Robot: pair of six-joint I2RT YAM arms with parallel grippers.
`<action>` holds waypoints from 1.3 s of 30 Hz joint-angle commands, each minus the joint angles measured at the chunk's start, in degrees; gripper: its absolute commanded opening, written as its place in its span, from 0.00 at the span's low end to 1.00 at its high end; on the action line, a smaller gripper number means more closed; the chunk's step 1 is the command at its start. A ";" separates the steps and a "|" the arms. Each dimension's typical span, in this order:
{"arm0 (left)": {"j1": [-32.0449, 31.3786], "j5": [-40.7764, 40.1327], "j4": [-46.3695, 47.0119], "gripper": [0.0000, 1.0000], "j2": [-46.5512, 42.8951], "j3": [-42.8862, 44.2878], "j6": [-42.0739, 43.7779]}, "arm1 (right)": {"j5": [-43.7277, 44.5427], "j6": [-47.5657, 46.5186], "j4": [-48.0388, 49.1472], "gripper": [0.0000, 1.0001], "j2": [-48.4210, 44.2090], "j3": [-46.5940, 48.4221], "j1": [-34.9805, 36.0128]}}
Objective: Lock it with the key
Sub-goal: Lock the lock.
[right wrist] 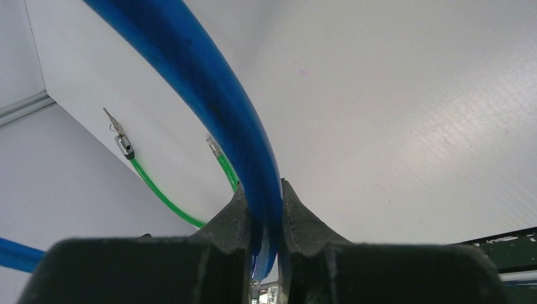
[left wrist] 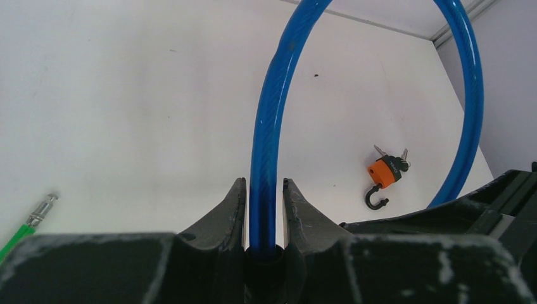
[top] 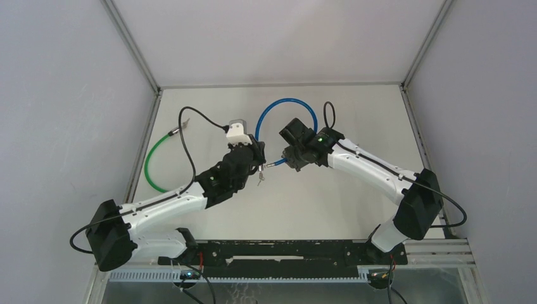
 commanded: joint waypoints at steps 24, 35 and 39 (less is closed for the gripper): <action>-0.56 4.05 7.94 0.00 -6.04 -4.88 9.86 | -9.88 -0.42 8.65 0.00 0.22 -1.07 -1.93; -0.56 6.21 9.60 0.00 -6.90 -5.66 13.29 | -11.73 -0.87 7.80 0.00 1.05 -0.18 -2.21; -0.56 7.66 10.14 0.00 -6.64 -5.74 15.86 | -13.49 -1.40 7.64 0.00 1.72 -0.05 -2.79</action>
